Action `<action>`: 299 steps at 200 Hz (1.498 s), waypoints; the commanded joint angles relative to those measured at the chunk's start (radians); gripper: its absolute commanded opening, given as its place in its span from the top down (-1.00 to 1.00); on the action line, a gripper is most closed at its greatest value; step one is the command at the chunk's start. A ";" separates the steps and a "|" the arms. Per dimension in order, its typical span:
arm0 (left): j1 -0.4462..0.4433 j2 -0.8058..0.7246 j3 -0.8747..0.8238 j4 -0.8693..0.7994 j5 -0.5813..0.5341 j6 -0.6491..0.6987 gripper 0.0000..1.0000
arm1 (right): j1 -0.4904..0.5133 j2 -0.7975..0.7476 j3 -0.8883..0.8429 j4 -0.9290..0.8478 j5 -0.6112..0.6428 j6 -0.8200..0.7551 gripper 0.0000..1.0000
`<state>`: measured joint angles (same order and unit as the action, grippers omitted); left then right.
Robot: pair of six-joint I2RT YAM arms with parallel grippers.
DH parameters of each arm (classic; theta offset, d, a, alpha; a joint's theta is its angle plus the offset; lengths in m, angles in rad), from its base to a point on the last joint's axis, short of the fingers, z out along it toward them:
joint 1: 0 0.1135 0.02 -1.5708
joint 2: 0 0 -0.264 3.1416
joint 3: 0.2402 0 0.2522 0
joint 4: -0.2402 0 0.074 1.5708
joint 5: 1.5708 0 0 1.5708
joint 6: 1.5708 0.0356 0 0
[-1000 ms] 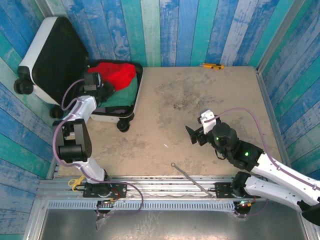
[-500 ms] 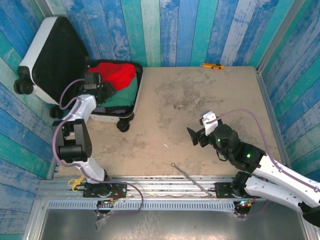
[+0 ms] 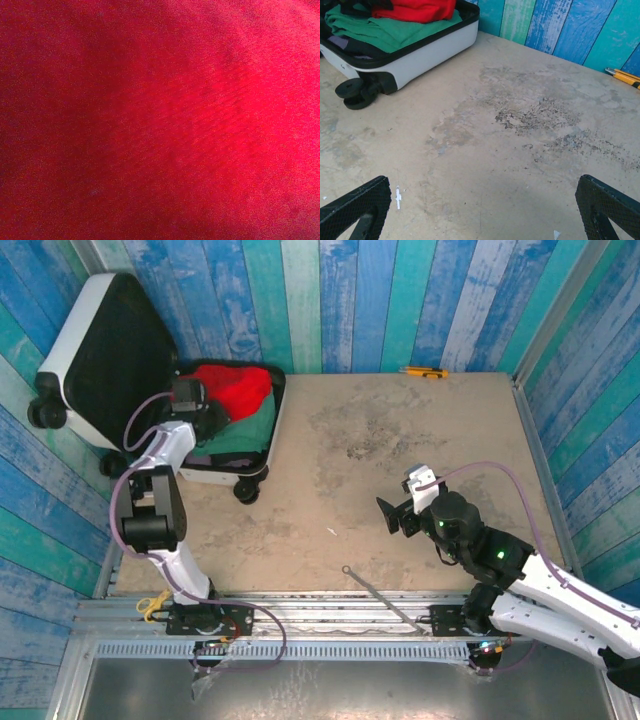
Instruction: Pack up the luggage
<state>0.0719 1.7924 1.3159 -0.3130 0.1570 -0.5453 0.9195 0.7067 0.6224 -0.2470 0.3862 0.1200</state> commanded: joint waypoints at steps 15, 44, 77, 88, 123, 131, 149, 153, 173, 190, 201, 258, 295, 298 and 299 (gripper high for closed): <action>-0.029 0.034 -0.004 0.011 0.011 -0.019 0.13 | -0.004 0.001 -0.011 -0.001 0.009 0.009 -0.96; -0.050 0.057 0.022 0.026 0.051 -0.051 0.60 | -0.005 0.007 -0.007 -0.005 0.006 0.010 -0.96; -0.050 0.050 0.071 0.036 0.117 -0.098 1.00 | -0.004 -0.011 0.000 -0.035 0.011 0.007 -0.96; -0.050 0.040 0.089 0.033 0.140 -0.109 1.00 | -0.005 -0.022 -0.002 -0.042 0.017 0.007 -0.96; -0.050 -0.017 0.111 0.031 0.197 -0.148 1.00 | -0.005 -0.043 -0.009 -0.049 0.019 0.009 -0.96; -0.050 -0.034 0.106 0.030 0.202 -0.156 1.00 | -0.004 -0.043 -0.007 -0.052 0.019 0.010 -0.96; -0.046 -0.080 0.088 0.023 0.208 -0.171 1.00 | -0.004 -0.046 -0.007 -0.061 0.018 0.012 -0.97; -0.044 -0.091 0.082 0.022 0.210 -0.175 1.00 | -0.005 -0.047 -0.007 -0.063 0.019 0.012 -0.96; -0.023 -0.149 0.032 0.048 0.246 -0.214 1.00 | -0.005 -0.059 -0.009 -0.069 0.014 0.014 -0.96; 0.007 -0.200 -0.021 0.084 0.283 -0.265 1.00 | -0.005 -0.068 -0.010 -0.072 0.011 0.013 -0.96; 0.025 -0.230 -0.047 0.107 0.302 -0.296 1.00 | -0.005 -0.071 -0.011 -0.074 0.011 0.013 -0.96; 0.053 -0.286 -0.037 0.098 0.366 -0.367 1.00 | -0.005 -0.073 -0.010 -0.084 -0.008 0.024 -0.96; 0.073 -0.334 -0.069 0.076 0.375 -0.371 1.00 | -0.005 -0.093 -0.013 -0.100 -0.004 0.024 -0.96; 0.076 -0.338 -0.073 0.075 0.374 -0.371 1.00 | -0.004 -0.093 -0.015 -0.100 -0.004 0.024 -0.96; 0.077 -0.341 -0.074 0.074 0.374 -0.370 1.00 | -0.004 -0.094 -0.015 -0.100 -0.004 0.024 -0.96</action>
<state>0.1291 1.5436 1.2640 -0.2417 0.5011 -0.9039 0.9195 0.6323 0.6224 -0.3183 0.3817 0.1337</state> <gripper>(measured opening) 0.101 0.982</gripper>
